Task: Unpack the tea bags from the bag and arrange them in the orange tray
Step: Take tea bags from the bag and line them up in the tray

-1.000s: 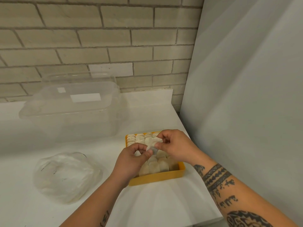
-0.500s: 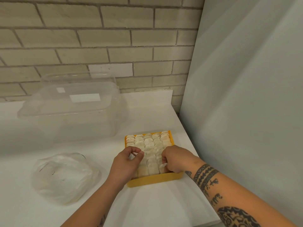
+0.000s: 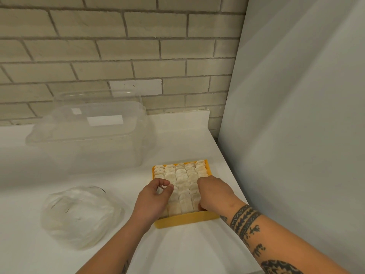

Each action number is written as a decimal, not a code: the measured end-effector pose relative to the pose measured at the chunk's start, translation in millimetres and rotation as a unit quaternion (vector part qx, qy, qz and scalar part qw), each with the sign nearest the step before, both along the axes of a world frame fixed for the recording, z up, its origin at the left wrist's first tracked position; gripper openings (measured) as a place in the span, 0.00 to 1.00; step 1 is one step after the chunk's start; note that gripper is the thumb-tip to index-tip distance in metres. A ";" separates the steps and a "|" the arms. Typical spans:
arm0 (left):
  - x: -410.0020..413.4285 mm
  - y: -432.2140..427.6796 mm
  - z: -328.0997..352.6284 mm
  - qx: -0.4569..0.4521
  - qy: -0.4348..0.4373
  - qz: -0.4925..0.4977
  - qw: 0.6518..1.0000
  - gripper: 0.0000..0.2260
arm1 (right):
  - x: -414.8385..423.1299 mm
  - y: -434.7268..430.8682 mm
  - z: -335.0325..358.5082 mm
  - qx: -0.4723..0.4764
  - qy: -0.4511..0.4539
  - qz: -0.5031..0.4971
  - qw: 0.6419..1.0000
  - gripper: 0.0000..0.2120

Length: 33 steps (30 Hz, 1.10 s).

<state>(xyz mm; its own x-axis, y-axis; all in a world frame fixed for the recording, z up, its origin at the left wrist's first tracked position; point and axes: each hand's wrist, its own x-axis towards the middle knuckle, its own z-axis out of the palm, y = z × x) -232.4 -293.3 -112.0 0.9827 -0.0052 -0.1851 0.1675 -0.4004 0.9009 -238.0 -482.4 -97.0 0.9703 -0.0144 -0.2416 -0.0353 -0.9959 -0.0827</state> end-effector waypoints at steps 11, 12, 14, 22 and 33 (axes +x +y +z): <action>1.9 2.5 13.3 -0.142 0.112 0.017 0.983 0.12 | -1.2 -5.7 14.1 0.026 -0.025 -0.028 0.999 0.11; 3.0 2.4 13.9 -0.176 0.129 0.023 0.976 0.13 | 0.1 -8.1 20.0 0.060 -0.028 -0.039 0.997 0.11; 4.2 0.1 17.0 -0.260 0.156 0.024 0.953 0.16 | 2.4 -11.0 31.7 0.144 -0.040 -0.046 0.988 0.08; 4.5 -21.5 43.6 -0.353 0.210 -0.050 0.910 0.28 | -2.8 2.2 61.0 0.356 -0.034 0.023 0.934 0.10; 0.8 -27.5 39.1 -0.397 0.172 -0.060 0.899 0.24 | -18.5 13.5 36.2 0.433 -0.071 -0.072 0.896 0.13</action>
